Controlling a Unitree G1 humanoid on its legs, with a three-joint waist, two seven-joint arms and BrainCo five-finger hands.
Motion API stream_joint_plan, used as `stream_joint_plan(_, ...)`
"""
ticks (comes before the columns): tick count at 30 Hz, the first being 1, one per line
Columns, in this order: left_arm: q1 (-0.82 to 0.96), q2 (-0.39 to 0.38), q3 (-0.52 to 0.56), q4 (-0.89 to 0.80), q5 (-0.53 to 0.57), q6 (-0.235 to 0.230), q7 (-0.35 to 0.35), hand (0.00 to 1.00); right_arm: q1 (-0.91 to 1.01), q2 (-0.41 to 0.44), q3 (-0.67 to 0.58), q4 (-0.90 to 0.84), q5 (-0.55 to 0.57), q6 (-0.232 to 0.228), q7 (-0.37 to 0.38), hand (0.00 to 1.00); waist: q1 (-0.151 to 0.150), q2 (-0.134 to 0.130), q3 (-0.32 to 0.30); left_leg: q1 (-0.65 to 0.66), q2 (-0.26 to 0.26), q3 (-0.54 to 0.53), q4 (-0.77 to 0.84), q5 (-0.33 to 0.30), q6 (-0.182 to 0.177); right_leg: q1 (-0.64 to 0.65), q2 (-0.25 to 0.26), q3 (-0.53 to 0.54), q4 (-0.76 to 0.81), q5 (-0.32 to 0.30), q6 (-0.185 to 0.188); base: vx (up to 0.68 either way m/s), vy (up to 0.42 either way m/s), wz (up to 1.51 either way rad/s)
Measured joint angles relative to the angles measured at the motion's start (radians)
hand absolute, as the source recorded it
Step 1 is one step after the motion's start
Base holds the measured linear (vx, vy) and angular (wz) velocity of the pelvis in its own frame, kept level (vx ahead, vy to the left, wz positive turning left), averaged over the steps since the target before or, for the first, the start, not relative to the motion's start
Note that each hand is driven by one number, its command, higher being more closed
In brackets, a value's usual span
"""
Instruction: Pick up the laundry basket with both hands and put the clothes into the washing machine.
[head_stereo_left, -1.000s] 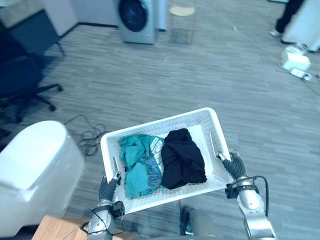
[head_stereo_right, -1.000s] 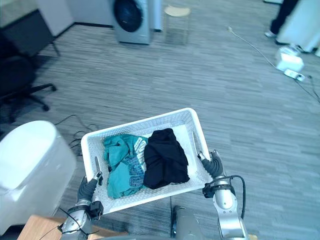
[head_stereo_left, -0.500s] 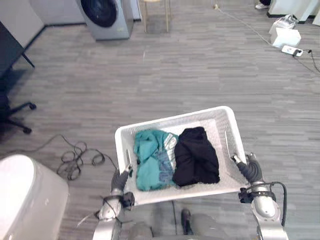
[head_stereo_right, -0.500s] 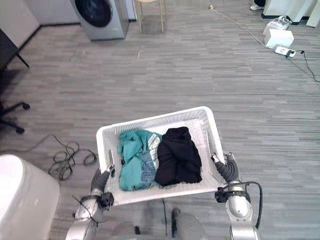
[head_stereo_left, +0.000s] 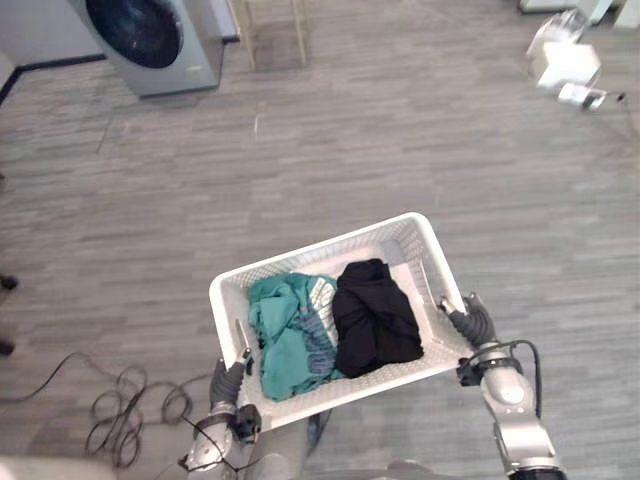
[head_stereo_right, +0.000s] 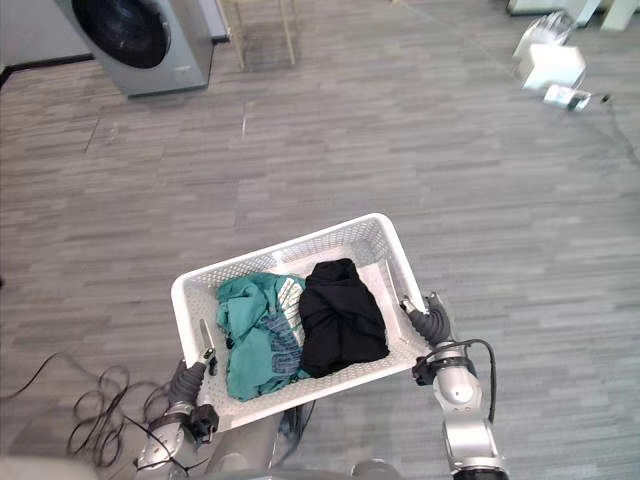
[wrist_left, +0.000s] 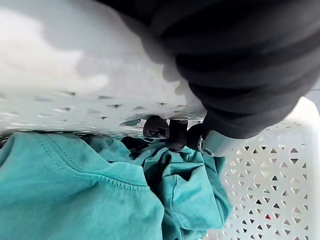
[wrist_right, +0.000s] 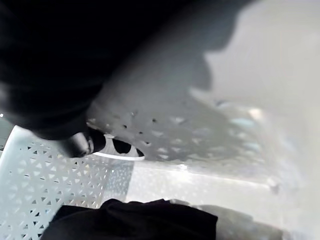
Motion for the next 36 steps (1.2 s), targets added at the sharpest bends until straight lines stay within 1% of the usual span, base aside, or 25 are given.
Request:
stream_joint_plan(1, -0.024, 0.006, -0.015, 0.004, 0.001, 0.002, -0.001, 1.00, -0.002, 0.000, -0.015, 0.000, 0.000, 0.002, 0.000, 1.00, -0.016, 0.042, 0.025, 0.093, 0.012, -0.025, -0.029, -0.034, 0.002, -0.107, 0.003, -0.068, -0.023, -0.094, -0.021, 0.60, 0.085, 0.08)
stream_joint_plan(3, -0.027, 0.010, -0.032, 0.004, 0.003, 0.002, -0.001, 1.00, 0.024, 0.013, -0.030, -0.008, 0.001, 0.002, -0.002, 1.00, -0.033, 0.073, 0.030, 0.205, 0.033, -0.056, -0.088, -0.059, -0.002, -0.189, 0.034, -0.097, -0.150, -0.161, -0.009, 0.69, 0.090, 0.22)
stream_joint_plan(5, -0.039, 0.029, -0.057, 0.000, 0.012, 0.002, -0.002, 1.00, 0.070, 0.030, -0.052, -0.061, 0.001, 0.005, -0.004, 1.00, -0.043, 0.076, 0.029, 0.300, 0.046, -0.092, -0.142, -0.081, -0.036, -0.220, 0.038, -0.136, -0.432, -0.158, 0.013, 0.72, 0.005, 0.39)
stream_joint_plan(7, -0.052, 0.031, -0.062, -0.015, 0.012, 0.001, -0.002, 1.00, 0.099, 0.037, -0.057, -0.124, 0.001, 0.005, -0.006, 1.00, -0.055, 0.059, 0.014, 0.358, 0.053, -0.115, -0.179, -0.118, -0.070, -0.222, 0.041, -0.137, -0.789, -0.079, 0.024, 0.63, -0.094, 0.55)
stream_joint_plan(8, -0.064, 0.029, -0.072, -0.016, 0.012, 0.000, 0.000, 1.00, 0.101, 0.044, -0.059, -0.131, 0.001, 0.006, -0.022, 1.00, -0.063, 0.039, 0.002, 0.416, 0.056, -0.155, -0.194, -0.146, -0.104, -0.218, 0.045, -0.121, -0.907, 0.046, 0.013, 0.72, -0.147, 0.61)
stream_joint_plan(9, -0.066, 0.024, -0.077, -0.014, 0.015, 0.001, 0.000, 1.00, 0.103, 0.043, -0.066, -0.131, 0.001, 0.008, -0.026, 1.00, -0.064, 0.043, -0.002, 0.437, 0.067, -0.171, -0.186, -0.154, -0.116, -0.203, 0.049, -0.112, -0.891, 0.101, 0.005, 0.90, -0.238, 0.65)
stream_joint_plan(10, -0.067, 0.007, -0.085, -0.012, 0.021, 0.003, -0.001, 1.00, 0.110, 0.035, -0.077, -0.132, 0.002, 0.013, -0.029, 1.00, -0.068, 0.064, -0.016, 0.441, 0.093, -0.199, -0.123, -0.157, -0.120, -0.190, 0.065, -0.134, -0.835, 0.107, -0.040, 0.76, -0.217, 0.67)
stream_joint_plan(12, -0.066, -0.010, -0.087, -0.013, 0.025, 0.004, -0.002, 1.00, 0.121, 0.020, -0.080, -0.153, 0.008, 0.018, -0.032, 1.00, -0.085, 0.093, -0.028, 0.362, 0.123, -0.219, 0.125, -0.131, -0.166, -0.150, 0.073, -0.198, -0.766, 0.007, -0.074, 0.82, -0.232, 0.69)
stream_joint_plan(14, -0.044, -0.029, -0.073, -0.013, 0.019, 0.004, -0.004, 1.00, 0.124, 0.001, -0.070, -0.173, 0.010, 0.018, -0.029, 1.00, -0.062, 0.128, -0.025, 0.194, 0.190, -0.201, 0.598, 0.088, -0.331, 0.016, 0.140, -0.220, -0.826, -0.060, -0.116, 0.80, -0.213, 0.21)
stream_joint_plan(15, -0.044, -0.028, -0.074, -0.013, 0.018, 0.003, -0.004, 1.00, 0.124, 0.002, -0.069, -0.173, 0.010, 0.018, -0.027, 1.00, -0.053, 0.128, -0.024, 0.160, 0.209, -0.179, 0.695, 0.086, -0.322, 0.066, 0.155, -0.217, -0.854, -0.068, -0.126, 0.66, -0.173, -0.13)
stream_joint_plan(18, -0.006, -0.028, -0.070, -0.012, -0.001, -0.003, -0.008, 1.00, 0.115, -0.013, -0.056, -0.175, 0.010, 0.018, -0.022, 1.00, -0.007, 0.123, -0.023, -0.012, 0.273, -0.045, 0.874, -0.007, -0.189, 0.275, 0.171, -0.174, -0.991, -0.104, -0.148, 0.54, -0.119, -0.22)
stream_joint_plan(20, 0.016, -0.038, -0.068, -0.012, -0.002, -0.004, -0.012, 1.00, 0.104, -0.041, -0.048, -0.172, 0.009, 0.019, -0.020, 1.00, 0.011, 0.128, -0.026, -0.111, 0.273, 0.021, 0.712, -0.054, -0.153, 0.339, 0.162, -0.146, -1.039, -0.128, -0.153, 0.49, -0.042, -0.34)
stream_joint_plan(22, 0.019, -0.059, -0.038, -0.011, -0.001, -0.002, -0.017, 1.00, 0.058, -0.069, -0.033, -0.124, 0.009, 0.019, -0.012, 1.00, 0.029, 0.133, -0.029, -0.158, 0.217, 0.029, 0.211, -0.045, -0.192, 0.399, 0.131, -0.108, -1.059, -0.179, -0.140, 0.68, 0.061, -0.46)
stream_joint_plan(23, 0.021, -0.067, -0.026, -0.011, 0.000, -0.001, -0.017, 1.00, 0.031, -0.078, -0.027, -0.103, 0.009, 0.018, -0.003, 1.00, 0.031, 0.145, -0.036, -0.176, 0.216, 0.021, -0.015, 0.020, -0.248, 0.432, 0.129, -0.085, -1.081, -0.195, -0.119, 0.56, 0.071, -0.47)
stream_joint_plan(24, 0.021, -0.068, -0.023, -0.012, 0.001, -0.001, -0.016, 1.00, 0.018, -0.078, -0.026, -0.089, 0.009, 0.016, -0.001, 1.00, 0.033, 0.147, -0.038, -0.190, 0.212, 0.024, -0.041, 0.061, -0.266, 0.446, 0.126, -0.073, -1.091, -0.207, -0.096, 0.60, 0.127, -0.54)
stream_joint_plan(25, 0.019, -0.073, -0.022, -0.014, 0.002, 0.001, -0.014, 1.00, -0.001, -0.076, -0.026, -0.061, 0.008, 0.015, -0.001, 1.00, 0.038, 0.143, -0.038, -0.194, 0.201, 0.032, -0.041, 0.129, -0.245, 0.474, 0.109, -0.047, -1.090, -0.229, -0.057, 0.51, 0.131, -0.40)
stream_joint_plan(27, 0.009, -0.070, -0.022, -0.011, 0.016, 0.004, -0.011, 1.00, -0.004, -0.067, -0.026, -0.038, 0.008, 0.015, -0.002, 1.00, 0.031, 0.107, -0.052, -0.175, 0.138, 0.044, -0.062, 0.178, -0.154, 0.492, 0.052, -0.029, -1.060, -0.239, -0.039, 0.63, 0.152, -0.02)
stream_joint_plan(29, 0.000, -0.070, 0.002, -0.018, 0.031, 0.005, -0.005, 1.00, -0.049, -0.056, -0.025, 0.004, 0.008, 0.015, 0.012, 1.00, 0.042, 0.094, -0.043, -0.183, 0.162, 0.076, 0.134, 0.083, -0.040, 0.453, 0.045, 0.043, -0.881, -0.169, 0.045, 0.88, 0.171, -0.23)
stream_joint_plan(30, -0.007, -0.058, 0.001, -0.018, 0.035, 0.007, -0.002, 1.00, -0.047, -0.046, -0.021, 0.008, 0.007, 0.014, 0.015, 1.00, 0.048, 0.082, -0.037, -0.207, 0.143, 0.097, 0.207, 0.048, -0.087, 0.450, 0.059, 0.043, -0.805, -0.138, 0.042, 0.75, 0.217, -0.19)
stream_joint_plan(31, 0.004, -0.053, -0.001, -0.022, 0.036, 0.006, -0.001, 1.00, -0.030, -0.034, -0.010, 0.008, 0.006, 0.007, 0.014, 1.00, 0.037, 0.053, -0.039, -0.131, 0.065, 0.106, 0.083, 0.069, -0.095, 0.388, 0.051, 0.029, -0.574, -0.065, 0.159, 0.48, 0.197, 0.25)
stream_joint_plan(32, 0.017, -0.035, 0.002, -0.030, 0.034, -0.003, 0.007, 1.00, -0.025, -0.029, -0.004, 0.011, 0.005, 0.003, 0.018, 1.00, 0.024, 0.035, -0.044, -0.047, 0.031, 0.103, -0.033, 0.038, 0.021, 0.298, 0.058, 0.014, -0.320, 0.054, 0.186, 0.61, 0.142, 0.74)
stream_joint_plan(33, -0.012, 0.001, 0.009, -0.016, 0.034, 0.007, 0.013, 1.00, -0.023, -0.014, -0.003, 0.012, 0.001, 0.005, 0.019, 1.00, 0.010, -0.013, -0.052, -0.006, -0.015, 0.077, -0.038, 0.003, 0.044, 0.190, 0.035, 0.022, -0.130, 0.028, 0.149, 0.53, 0.044, 0.65)
stream_joint_plan(34, -0.028, 0.004, 0.008, -0.014, 0.034, 0.009, 0.016, 1.00, -0.033, -0.019, -0.003, 0.017, 0.001, 0.008, 0.022, 1.00, 0.007, -0.006, -0.042, 0.016, -0.018, 0.067, -0.034, -0.012, 0.046, 0.139, 0.030, 0.011, -0.074, -0.001, 0.118, 0.58, 0.012, 0.66)
stream_joint_plan(35, -0.039, 0.001, 0.004, -0.014, 0.034, 0.009, 0.020, 1.00, -0.051, -0.029, -0.006, 0.018, 0.001, 0.009, 0.023, 1.00, -0.004, 0.032, -0.018, 0.087, -0.011, 0.027, -0.050, -0.029, 0.045, 0.058, 0.021, -0.037, -0.038, -0.083, 0.055, 0.47, 0.043, 0.28)
stream_joint_plan(36, -0.040, 0.000, 0.003, -0.014, 0.034, 0.009, 0.021, 1.00, -0.053, -0.030, -0.007, 0.018, 0.001, 0.009, 0.023, 1.00, -0.011, 0.047, -0.008, 0.124, -0.007, 0.008, -0.064, -0.029, 0.045, 0.029, 0.012, -0.062, -0.045, -0.117, 0.040, 0.57, 0.056, 0.35)
